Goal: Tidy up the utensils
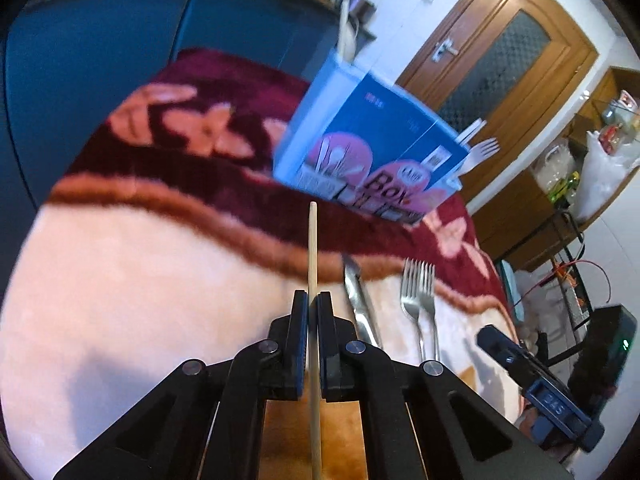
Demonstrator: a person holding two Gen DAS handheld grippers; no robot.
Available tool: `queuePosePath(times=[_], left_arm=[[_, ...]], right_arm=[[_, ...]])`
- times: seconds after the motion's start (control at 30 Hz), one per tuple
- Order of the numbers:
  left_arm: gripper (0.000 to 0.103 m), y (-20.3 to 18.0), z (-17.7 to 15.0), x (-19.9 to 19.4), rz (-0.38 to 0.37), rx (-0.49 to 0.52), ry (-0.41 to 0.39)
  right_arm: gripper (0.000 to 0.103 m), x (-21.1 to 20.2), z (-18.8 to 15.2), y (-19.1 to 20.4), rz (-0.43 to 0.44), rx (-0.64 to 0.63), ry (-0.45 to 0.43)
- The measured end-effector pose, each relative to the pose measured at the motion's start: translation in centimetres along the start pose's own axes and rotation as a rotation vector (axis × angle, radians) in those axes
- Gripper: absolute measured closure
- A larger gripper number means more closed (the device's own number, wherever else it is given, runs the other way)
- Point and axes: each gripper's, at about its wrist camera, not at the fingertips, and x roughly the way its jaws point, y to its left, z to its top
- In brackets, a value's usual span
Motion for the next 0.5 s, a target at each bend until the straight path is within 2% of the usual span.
queuePosePath(times=[0.13,0.27,0.5], left_arm=[[0.099,-0.4,0.3,-1.3,0.015,0.036,-0.072],[0.099,-0.5,0.6,-2.2,0.028,0.061,-0.124],[0.099,-0.5,0.7,-2.5,0.019,0.07,-0.155]], right_arm=[[0.056,1.2,1.1,0.3,-0.024,-0.044,0.015],[0.057,3.0,2.3,0.2,-0.009,-0.067,0.038],[0.065,5.3,3.6,-0.3,0.024,-0.071,0.058]])
